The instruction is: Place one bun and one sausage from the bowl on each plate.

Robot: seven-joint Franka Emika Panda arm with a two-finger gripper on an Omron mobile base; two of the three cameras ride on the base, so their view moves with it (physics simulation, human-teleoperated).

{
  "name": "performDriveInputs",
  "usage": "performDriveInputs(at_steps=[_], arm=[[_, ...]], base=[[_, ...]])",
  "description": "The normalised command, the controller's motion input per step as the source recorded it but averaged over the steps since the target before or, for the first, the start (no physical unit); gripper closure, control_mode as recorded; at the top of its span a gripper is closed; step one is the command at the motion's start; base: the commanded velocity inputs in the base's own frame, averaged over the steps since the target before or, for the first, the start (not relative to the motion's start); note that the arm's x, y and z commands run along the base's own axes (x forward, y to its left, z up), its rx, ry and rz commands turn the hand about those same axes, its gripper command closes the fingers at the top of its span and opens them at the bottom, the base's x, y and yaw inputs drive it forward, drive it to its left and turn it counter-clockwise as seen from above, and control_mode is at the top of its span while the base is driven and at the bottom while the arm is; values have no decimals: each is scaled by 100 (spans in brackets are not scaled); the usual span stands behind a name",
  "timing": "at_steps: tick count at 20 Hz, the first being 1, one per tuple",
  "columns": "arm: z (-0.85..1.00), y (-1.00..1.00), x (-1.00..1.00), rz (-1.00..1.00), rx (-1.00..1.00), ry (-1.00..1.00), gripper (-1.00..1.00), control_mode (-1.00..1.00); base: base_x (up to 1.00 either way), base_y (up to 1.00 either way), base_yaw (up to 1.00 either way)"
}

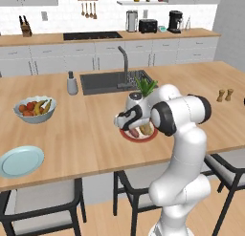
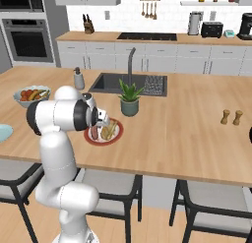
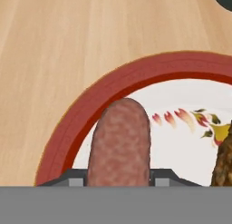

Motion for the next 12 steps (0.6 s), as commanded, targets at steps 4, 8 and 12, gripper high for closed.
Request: performDriveInputs(at_steps=[4,8,12], arm=[[0,0,4,0,0,0,100,-100],[0,0,0,0,0,0,100,-100],[0,0,0,0,0,0,-100,-100]], base=[[0,0,0],[0,0,0],[0,0,0]])
